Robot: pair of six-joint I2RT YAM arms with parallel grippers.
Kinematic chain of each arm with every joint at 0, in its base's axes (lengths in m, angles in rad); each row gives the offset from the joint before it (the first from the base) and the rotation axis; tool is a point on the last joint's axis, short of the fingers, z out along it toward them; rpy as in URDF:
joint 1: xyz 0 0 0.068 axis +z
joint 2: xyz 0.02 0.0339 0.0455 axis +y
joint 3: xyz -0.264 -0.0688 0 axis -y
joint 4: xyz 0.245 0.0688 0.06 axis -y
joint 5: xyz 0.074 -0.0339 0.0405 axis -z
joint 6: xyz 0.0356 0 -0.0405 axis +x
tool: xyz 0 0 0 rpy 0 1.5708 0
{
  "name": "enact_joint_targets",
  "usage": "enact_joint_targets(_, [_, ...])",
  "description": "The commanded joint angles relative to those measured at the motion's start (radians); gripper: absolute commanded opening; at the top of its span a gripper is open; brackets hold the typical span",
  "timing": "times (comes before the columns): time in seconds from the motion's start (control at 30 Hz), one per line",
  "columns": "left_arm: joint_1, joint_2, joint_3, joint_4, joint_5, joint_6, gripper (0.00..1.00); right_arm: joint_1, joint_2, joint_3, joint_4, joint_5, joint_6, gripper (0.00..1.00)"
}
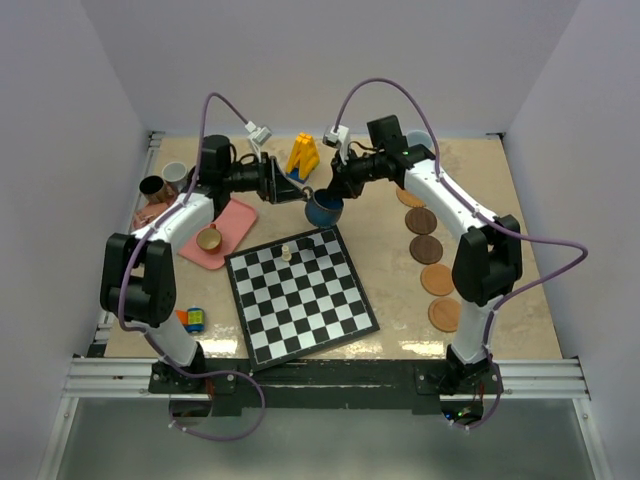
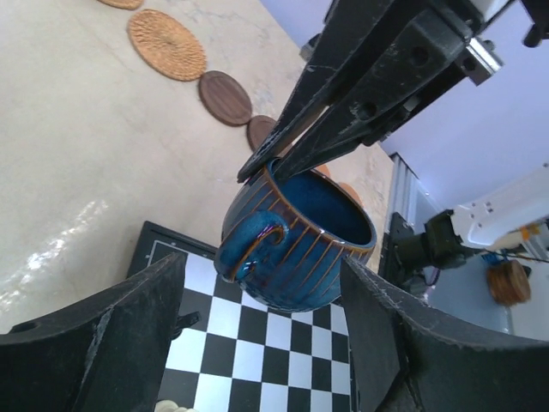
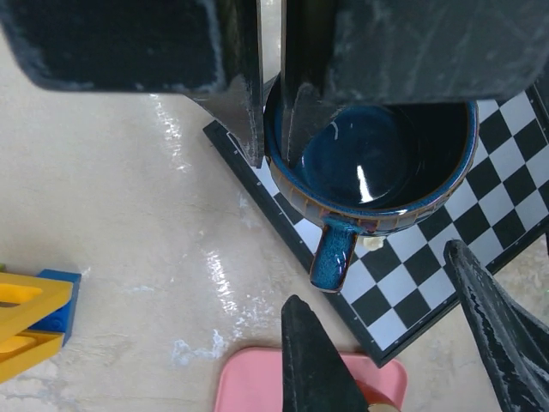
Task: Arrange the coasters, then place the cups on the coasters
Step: Place the cup on the coaster.
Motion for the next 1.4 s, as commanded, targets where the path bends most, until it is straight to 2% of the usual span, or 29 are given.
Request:
enact_joint_targets(0.0, [0.008,0.015,0.037,0.175,0.149,-0.052,0.76,-0.003,-0.059,0.047,-0.013,-0.107,-0.037,0.0])
enact_joint_targets(0.23, [0.006,0.061,0.058,0.166,0.226,-0.063,0.75,-0.003,-0.057,0.048,-0.022,-0.161,-0.045,0.0])
enact_joint_targets(0.43, [0.006,0.066,0.037,0.143,0.281,-0.055,0.66,-0.003,-0.05,0.059,-0.025,-0.187,-0.045,0.0])
enact_joint_targets(0.57, [0.0,0.06,0.028,0.146,0.271,-0.052,0.46,-0.003,-0.04,0.059,-0.027,-0.19,-0.046,0.0])
enact_joint_targets(0.77, [-0.021,0.066,0.026,0.142,0.283,-0.046,0.31,-0.003,-0.039,0.057,-0.028,-0.19,-0.052,0.0])
enact_joint_targets(0.87, [-0.029,0.067,0.026,0.142,0.291,-0.046,0.2,-0.001,-0.042,0.056,-0.027,-0.189,-0.051,0.0])
enact_joint_targets(0.93, [-0.038,0.066,0.026,0.143,0.3,-0.044,0.1,-0.003,-0.042,0.051,-0.022,-0.183,-0.048,0.0])
enact_joint_targets(0.97, [-0.041,0.064,0.026,0.142,0.304,-0.041,0.02,-0.003,-0.039,0.05,-0.02,-0.176,-0.045,0.0])
enact_joint_targets(1.0, [-0.044,0.061,0.026,0.142,0.306,-0.035,0.0,-0.001,-0.04,0.047,-0.017,-0.17,-0.042,0.0])
enact_joint_targets(1.07, [-0.049,0.049,0.018,0.142,0.306,-0.02,0.0,-0.003,-0.042,0.039,-0.004,-0.16,-0.03,0.06])
enact_joint_targets(1.23, [-0.049,-0.017,-0.012,0.143,0.245,0.057,0.0,-0.006,-0.037,0.034,0.016,-0.129,-0.002,0.36])
enact_joint_targets(1.37, [-0.049,-0.055,-0.02,0.131,0.203,0.095,0.0,-0.009,-0.039,0.022,0.018,-0.112,0.01,0.47])
